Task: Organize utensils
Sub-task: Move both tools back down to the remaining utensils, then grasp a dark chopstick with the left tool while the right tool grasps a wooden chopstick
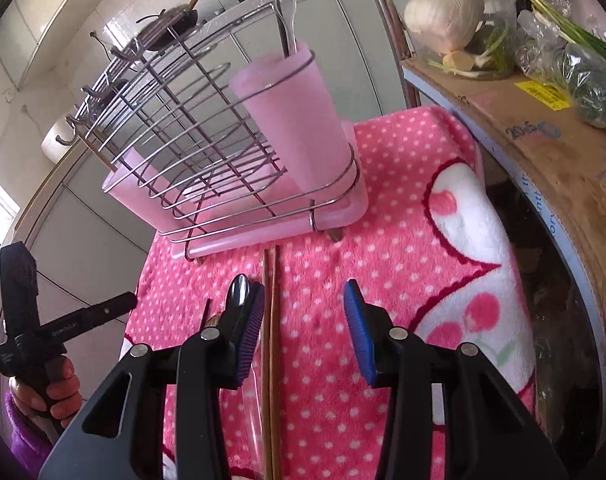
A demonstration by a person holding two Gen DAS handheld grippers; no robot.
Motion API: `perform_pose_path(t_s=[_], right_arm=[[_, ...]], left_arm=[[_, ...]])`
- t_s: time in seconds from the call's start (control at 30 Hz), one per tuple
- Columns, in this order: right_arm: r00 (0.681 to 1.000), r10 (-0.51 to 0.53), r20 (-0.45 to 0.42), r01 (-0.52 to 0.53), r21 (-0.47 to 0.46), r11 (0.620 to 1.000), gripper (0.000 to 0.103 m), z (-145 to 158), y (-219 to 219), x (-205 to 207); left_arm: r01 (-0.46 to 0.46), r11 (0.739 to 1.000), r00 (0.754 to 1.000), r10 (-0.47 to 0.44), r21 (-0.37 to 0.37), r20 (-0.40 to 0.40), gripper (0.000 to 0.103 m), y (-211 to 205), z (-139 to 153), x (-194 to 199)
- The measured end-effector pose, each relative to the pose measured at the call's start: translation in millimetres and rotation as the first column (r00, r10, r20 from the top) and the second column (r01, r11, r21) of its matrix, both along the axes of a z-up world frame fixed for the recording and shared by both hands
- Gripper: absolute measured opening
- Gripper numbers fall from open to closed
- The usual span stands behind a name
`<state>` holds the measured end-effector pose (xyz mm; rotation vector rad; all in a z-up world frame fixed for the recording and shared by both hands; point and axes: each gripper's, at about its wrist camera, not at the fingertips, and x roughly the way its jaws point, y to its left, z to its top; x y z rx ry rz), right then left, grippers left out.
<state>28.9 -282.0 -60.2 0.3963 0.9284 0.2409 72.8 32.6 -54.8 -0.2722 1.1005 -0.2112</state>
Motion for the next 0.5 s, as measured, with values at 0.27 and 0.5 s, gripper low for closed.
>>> perform_pose_path(t_s=[0.27,0.5], right_arm=[[0.998,0.022,-0.066,-0.02,0.045,0.999,0.042,-19,1,3],[0.996,0.051,-0.076,-0.047,0.046,0.998,0.042,-22,7,5]], left_arm=[[0.06,0.998,0.979,-0.063,-0.022,-0.196,0.01,-31,-43,20],[0.086,0.995,0.97,-0.072,0.049,-0.231,0.01,-54,-58,29]])
